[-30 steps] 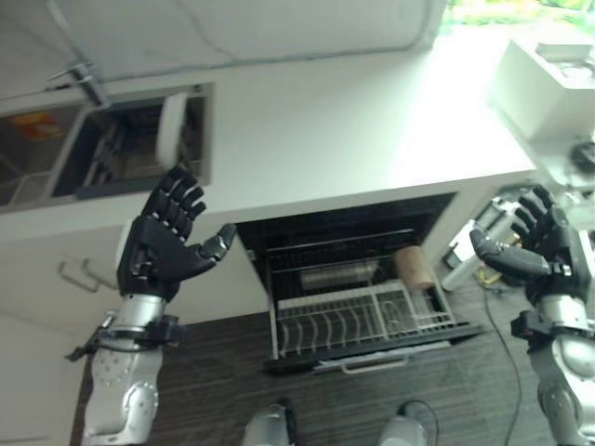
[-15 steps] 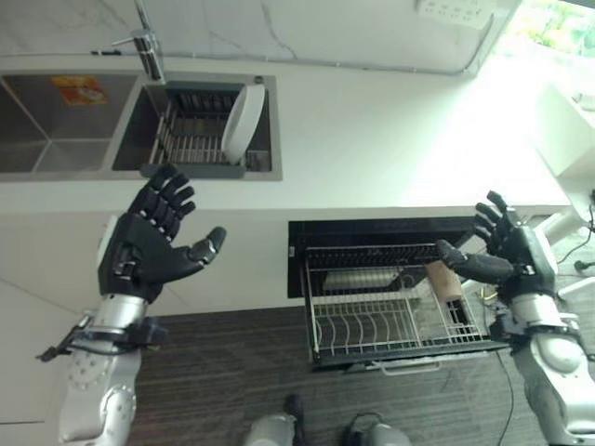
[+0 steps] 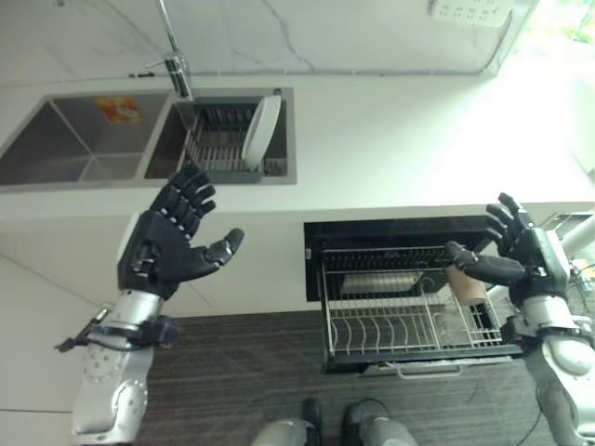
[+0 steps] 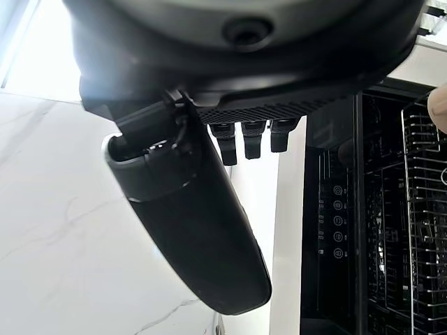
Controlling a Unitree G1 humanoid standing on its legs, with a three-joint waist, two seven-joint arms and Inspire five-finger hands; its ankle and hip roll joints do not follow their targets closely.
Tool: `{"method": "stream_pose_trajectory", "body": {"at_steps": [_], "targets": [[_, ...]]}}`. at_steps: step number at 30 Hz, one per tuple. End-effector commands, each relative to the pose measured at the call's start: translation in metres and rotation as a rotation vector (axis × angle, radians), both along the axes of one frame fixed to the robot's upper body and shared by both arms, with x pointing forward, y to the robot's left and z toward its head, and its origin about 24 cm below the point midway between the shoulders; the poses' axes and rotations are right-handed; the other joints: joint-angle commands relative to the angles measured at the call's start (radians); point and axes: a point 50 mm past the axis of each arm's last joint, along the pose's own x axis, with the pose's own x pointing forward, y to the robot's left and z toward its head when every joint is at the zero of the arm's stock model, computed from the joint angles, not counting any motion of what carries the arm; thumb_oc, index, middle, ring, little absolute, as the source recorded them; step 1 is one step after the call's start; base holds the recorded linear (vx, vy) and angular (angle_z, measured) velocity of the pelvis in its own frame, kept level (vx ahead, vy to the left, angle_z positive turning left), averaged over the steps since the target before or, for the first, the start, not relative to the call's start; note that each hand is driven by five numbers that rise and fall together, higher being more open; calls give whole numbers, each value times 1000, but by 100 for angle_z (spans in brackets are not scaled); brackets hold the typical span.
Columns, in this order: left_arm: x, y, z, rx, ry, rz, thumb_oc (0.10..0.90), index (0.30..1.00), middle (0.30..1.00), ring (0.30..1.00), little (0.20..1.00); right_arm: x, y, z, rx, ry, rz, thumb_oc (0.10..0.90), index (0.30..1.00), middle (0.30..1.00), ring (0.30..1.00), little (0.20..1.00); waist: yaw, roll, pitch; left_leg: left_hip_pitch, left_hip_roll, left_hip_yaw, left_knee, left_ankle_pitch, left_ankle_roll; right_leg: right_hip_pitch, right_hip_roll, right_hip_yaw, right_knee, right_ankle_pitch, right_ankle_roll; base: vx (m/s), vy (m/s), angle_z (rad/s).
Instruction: Place the dishes in the dishwasher.
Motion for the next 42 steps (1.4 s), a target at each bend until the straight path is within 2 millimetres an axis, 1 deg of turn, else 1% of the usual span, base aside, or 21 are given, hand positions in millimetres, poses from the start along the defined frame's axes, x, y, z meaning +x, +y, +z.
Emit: {"method": "stream_pose_trajectory", "body": {"at_steps": [1, 3, 4, 7, 10, 12, 15, 16, 17, 20, 22, 23, 24, 26, 28, 30, 31, 32, 35, 39, 42], "targets": [[-1, -25, 51, -38, -284, -144, 800, 900, 900, 900, 900, 11, -12, 52, -93, -224, -32, 800, 900, 900, 900, 900, -23, -28, -62, 51, 167, 110, 102, 102, -120, -12, -69, -8, 37, 8, 127, -32, 161, 41], [0, -28, 53, -48, -302, -148, 800, 900, 900, 900, 900, 15, -10, 58, -106, -238, -20, 800, 900, 900, 900, 900, -35, -33, -60, 37, 234, 146, 102, 76, -119, -25, -100, 4, 37, 15, 140, -31, 284, 55], [-2, -27, 53, -54, -314, -140, 800, 900, 900, 900, 900, 16, -10, 60, -115, -244, -10, 800, 900, 900, 900, 900, -39, -26, -61, 28, 260, 127, 102, 40, -119, -26, -100, 23, 37, 9, 148, -3, 357, 41], [-8, -21, 53, -79, -329, -125, 800, 900, 900, 900, 900, 14, -13, 62, -126, -244, -1, 800, 900, 900, 900, 900, -29, -12, -73, -24, 284, 20, 102, 26, -137, -35, -85, 74, 37, -3, 155, 17, 311, 10], [-12, -21, 52, -72, -343, -128, 800, 900, 900, 900, 900, 12, -14, 68, -133, -258, 16, 800, 900, 900, 900, 900, -14, -4, -83, -79, 301, -107, 102, 48, -162, -46, -81, 126, 37, -11, 156, 61, 279, -52], [-14, -22, 52, -59, -359, -132, 800, 900, 900, 900, 900, 12, -13, 72, -137, -270, 19, 800, 900, 900, 900, 900, -12, 1, -86, -81, 301, -128, 102, 41, -165, -47, -93, 133, 37, -14, 166, 82, 363, -7], [-13, -22, 59, -50, -387, -155, 800, 900, 900, 900, 900, 10, -13, 72, -130, -275, -3, 800, 900, 900, 900, 900, -26, 7, -88, -68, 317, -74, 102, 34, -163, -45, -143, 108, 37, 5, 196, 67, 380, -4], [-11, -22, 62, -39, -393, -158, 800, 900, 900, 900, 900, 8, -13, 69, -121, -274, -7, 800, 900, 900, 900, 900, -29, 5, -87, -63, 305, -72, 102, 23, -156, -43, -160, 103, 37, 16, 211, 131, 522, 5], [-8, -23, 69, -7, -404, -174, 800, 900, 900, 900, 900, 2, -11, 62, -95, -276, -11, 800, 900, 900, 900, 900, -35, -9, -83, -52, 268, -65, 102, -4, -130, -31, -201, 96, 37, 53, 238, 145, 503, 8], [-7, -26, 74, 60, -409, -191, 800, 900, 900, 900, 900, -4, -11, 55, -81, -275, -32, 800, 900, 900, 900, 900, -35, -23, -75, -45, 204, -80, 102, -35, -90, -19, -237, 96, 37, 140, 241, 120, 377, 9], [-6, -26, 75, 68, -406, -196, 800, 900, 900, 900, 900, -4, -11, 53, -76, -272, -35, 800, 900, 900, 900, 900, -34, -24, -74, -43, 189, -84, 102, -41, -79, -16, -240, 93, 37, 165, 241, 96, 293, 11], [-4, -26, 77, 85, -403, -196, 800, 900, 900, 900, 900, -1, -7, 50, -63, -262, -30, 800, 900, 900, 900, 900, -30, -17, -73, -41, 171, -83, 102, -46, -56, 4, -224, 71, 37, 195, 235, 118, 346, 2], [-4, -25, 77, 88, -404, -196, 800, 900, 900, 900, 900, -1, -7, 50, -63, -259, -27, 800, 900, 900, 900, 900, -29, -15, -72, -39, 171, -82, 102, -47, -53, 9, -220, 67, 37, 195, 234, 122, 382, -25], [-5, -26, 79, 91, -420, -189, 800, 900, 900, 900, 900, 3, 0, 48, -75, -244, 1, 800, 900, 900, 900, 900, -14, -6, -68, -33, 175, -53, 102, -46, -42, 37, -202, -1, 37, 214, 230, 66, 253, -24], [-6, -29, 82, 103, -447, -180, 800, 900, 900, 900, 900, 8, 6, 47, -89, -237, 20, 800, 900, 900, 900, 900, -14, -8, -59, -25, 172, -40, 102, -49, -35, 32, -165, -19, 37, 204, 226, 46, 193, -12], [-4, -36, 87, 133, -472, -206, 800, 900, 900, 900, 900, 9, 5, 49, -84, -242, 15, 800, 900, 900, 900, 900, -26, -20, -56, -25, 158, -38, 102, -51, -29, 12, -104, -1, 37, 152, 212, 45, 116, -47], [-4, -38, 87, 139, -475, -207, 800, 900, 900, 900, 900, 9, 4, 50, -83, -243, 14, 800, 900, 900, 900, 900, -27, -22, -57, -26, 156, -39, 102, -52, -29, 9, -99, 2, 37, 146, 210, 53, 54, -30], [-3, -42, 88, 166, -486, -199, 800, 900, 900, 900, 900, 8, 0, 51, -77, -246, 11, 800, 900, 900, 900, 900, -34, -35, -58, -25, 143, -38, 102, -54, -29, -3, -82, 7, 37, 127, 207, 62, 33, 5], [-3, -43, 83, 150, -467, -162, 800, 900, 900, 900, 900, 3, -2, 51, -61, -249, 38, 800, 900, 900, 900, 900, -35, -58, -65, -10, 119, -26, 102, -69, -28, -53, -91, 5, 37, 96, 204, 127, -3, 11], [-2, -45, 79, 184, -458, -134, 800, 900, 900, 900, 900, 5, 2, 47, -56, -244, 47, 800, 900, 900, 900, 900, -38, -61, -71, -2, 113, -25, 102, -83, -22, -76, -96, 23, 37, 93, 204, 89, -55, -6], [-1, -46, 77, 175, -441, -122, 800, 900, 900, 900, 900, 7, 3, 46, -50, -241, 41, 800, 900, 900, 900, 900, -31, -59, -78, 6, 116, -18, 102, -89, -21, -77, -97, 23, 37, 70, 199, 84, -123, 2]]}}
